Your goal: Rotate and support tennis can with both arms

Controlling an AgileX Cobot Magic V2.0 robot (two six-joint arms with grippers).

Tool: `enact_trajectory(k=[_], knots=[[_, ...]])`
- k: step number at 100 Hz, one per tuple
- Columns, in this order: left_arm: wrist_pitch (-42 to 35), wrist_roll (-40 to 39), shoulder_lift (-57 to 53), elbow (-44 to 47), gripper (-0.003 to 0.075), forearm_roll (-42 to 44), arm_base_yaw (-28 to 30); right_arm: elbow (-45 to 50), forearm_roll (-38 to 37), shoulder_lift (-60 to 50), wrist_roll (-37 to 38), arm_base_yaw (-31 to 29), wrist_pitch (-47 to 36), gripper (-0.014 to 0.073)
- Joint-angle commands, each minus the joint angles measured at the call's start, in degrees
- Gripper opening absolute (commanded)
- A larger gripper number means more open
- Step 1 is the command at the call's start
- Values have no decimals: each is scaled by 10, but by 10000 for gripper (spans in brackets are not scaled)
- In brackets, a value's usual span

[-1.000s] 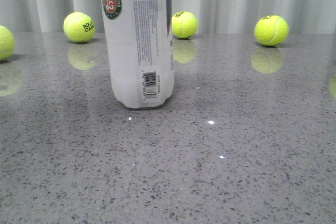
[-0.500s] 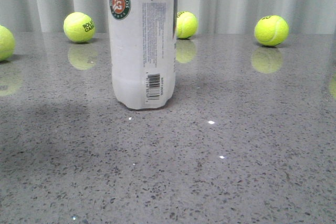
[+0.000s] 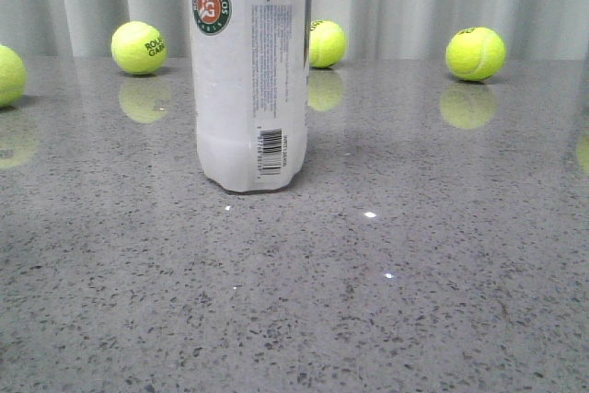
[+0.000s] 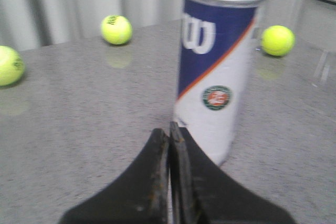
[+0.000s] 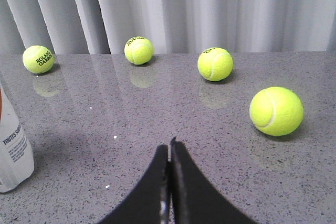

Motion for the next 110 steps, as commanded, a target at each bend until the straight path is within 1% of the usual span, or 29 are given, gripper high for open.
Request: enact_trajectory(k=[1,13,23,28,40,49,57,71,87,94,96,97,100,110], knots=[[-88,0,-10,8,-21,14,17,-15,-4,3,-3,-3,-43,-57],[-129,0,-14,37,-21,20,42,-15,-4,3,-3,-3,-43,-57],[-140,-4,-19,58,-21,32,72,-15,-4,3,-3,-3,-43,-57],[-140,-34,-30,67,-21,66,93,-15,-4,3,-3,-3,-43,-57],[-139,-149,-61,94,-21,170,149,-15,-4,3,-3,-3,-43,-57],[-138,-192,-91,123,-21,215,192,-15,-4,3,-3,-3,-43,-57],[-138,-197,-123,150,-21,219,224,-15,-4,3,-3,-3,-43,-57],[-138,-197,-182,209,-21,219,260,-15,-4,3,-3,-3,-43,-57],[-138,-201,-265,277,-21,218,286,-15,-4,3,-3,-3,-43,-57],[-138,-220,-301,303,-21,218,291,-15,-4,3,-3,-3,-43,-57],[-129,-227,-315,305,-21,218,293,-15,-4,3,-3,-3,-43,-57],[-105,-227,-319,305,-21,219,294,-15,-4,3,-3,-3,-43,-57],[-72,-227,-341,302,-21,219,296,-15,-4,3,-3,-3,-42,-57],[-41,-229,-340,304,-21,222,303,-15,-4,3,-3,-3,-40,-57]])
